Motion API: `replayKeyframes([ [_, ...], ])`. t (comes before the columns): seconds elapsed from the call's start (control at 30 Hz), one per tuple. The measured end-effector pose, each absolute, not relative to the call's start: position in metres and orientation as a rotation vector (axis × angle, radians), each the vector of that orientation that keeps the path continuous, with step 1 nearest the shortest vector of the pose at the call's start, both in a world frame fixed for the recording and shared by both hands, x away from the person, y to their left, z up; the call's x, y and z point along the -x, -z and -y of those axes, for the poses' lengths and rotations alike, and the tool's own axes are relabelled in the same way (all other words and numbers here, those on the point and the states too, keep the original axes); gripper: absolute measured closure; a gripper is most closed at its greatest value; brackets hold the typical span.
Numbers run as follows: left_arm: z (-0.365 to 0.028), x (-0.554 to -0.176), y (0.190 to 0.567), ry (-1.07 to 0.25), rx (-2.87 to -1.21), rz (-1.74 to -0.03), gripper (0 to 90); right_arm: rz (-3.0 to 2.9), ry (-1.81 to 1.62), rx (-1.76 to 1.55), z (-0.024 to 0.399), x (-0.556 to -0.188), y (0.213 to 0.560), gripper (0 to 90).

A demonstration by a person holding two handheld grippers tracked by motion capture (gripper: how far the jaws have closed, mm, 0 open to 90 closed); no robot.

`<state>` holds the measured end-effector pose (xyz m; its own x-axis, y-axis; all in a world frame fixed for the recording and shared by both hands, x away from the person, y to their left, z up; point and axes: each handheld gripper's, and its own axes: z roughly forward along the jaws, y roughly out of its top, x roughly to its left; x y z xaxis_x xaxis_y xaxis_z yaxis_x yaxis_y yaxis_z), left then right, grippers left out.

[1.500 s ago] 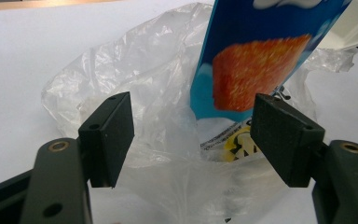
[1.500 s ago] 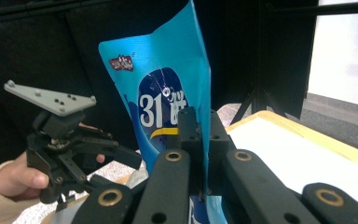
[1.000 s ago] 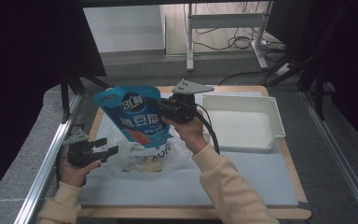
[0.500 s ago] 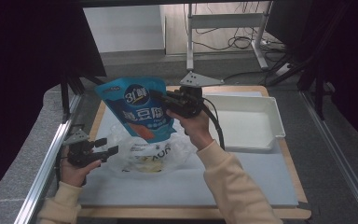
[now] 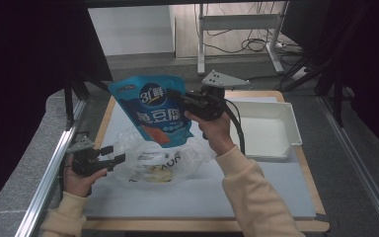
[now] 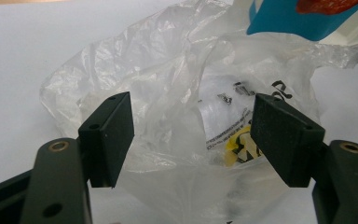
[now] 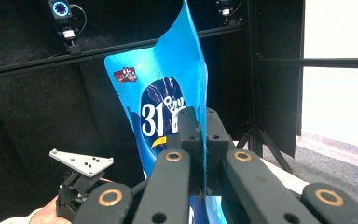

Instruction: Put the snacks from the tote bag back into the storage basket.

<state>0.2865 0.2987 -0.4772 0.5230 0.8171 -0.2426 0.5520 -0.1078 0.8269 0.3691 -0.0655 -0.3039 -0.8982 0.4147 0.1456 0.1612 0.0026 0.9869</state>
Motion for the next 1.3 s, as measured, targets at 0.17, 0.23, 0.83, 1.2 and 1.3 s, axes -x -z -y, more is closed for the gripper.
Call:
replayKeyframes([
  [0.17, -0.299, -0.287, 0.478, -0.341, -1.788, -1.149, 30.6, -2.065, -2.007, -0.618, 0.076, -0.372, 0.299, 89.2],
  [0.23, -0.298, -0.287, 0.478, -0.338, -1.785, -1.15, 30.6, -2.053, -2.01, -0.624, 0.082, -0.372, 0.297, 89.2],
  [0.83, -0.297, -0.286, 0.478, -0.345, -1.791, -1.142, 30.6, -1.982, -1.963, -0.695, 0.126, -0.383, 0.293, 89.2],
  [1.2, -0.298, -0.286, 0.477, -0.345, -1.789, -1.143, 30.6, -1.938, -1.952, -0.737, 0.145, -0.389, 0.293, 89.2],
  [1.3, -0.299, -0.286, 0.477, -0.346, -1.787, -1.142, 30.6, -1.928, -1.944, -0.75, 0.151, -0.39, 0.292, 89.2],
])
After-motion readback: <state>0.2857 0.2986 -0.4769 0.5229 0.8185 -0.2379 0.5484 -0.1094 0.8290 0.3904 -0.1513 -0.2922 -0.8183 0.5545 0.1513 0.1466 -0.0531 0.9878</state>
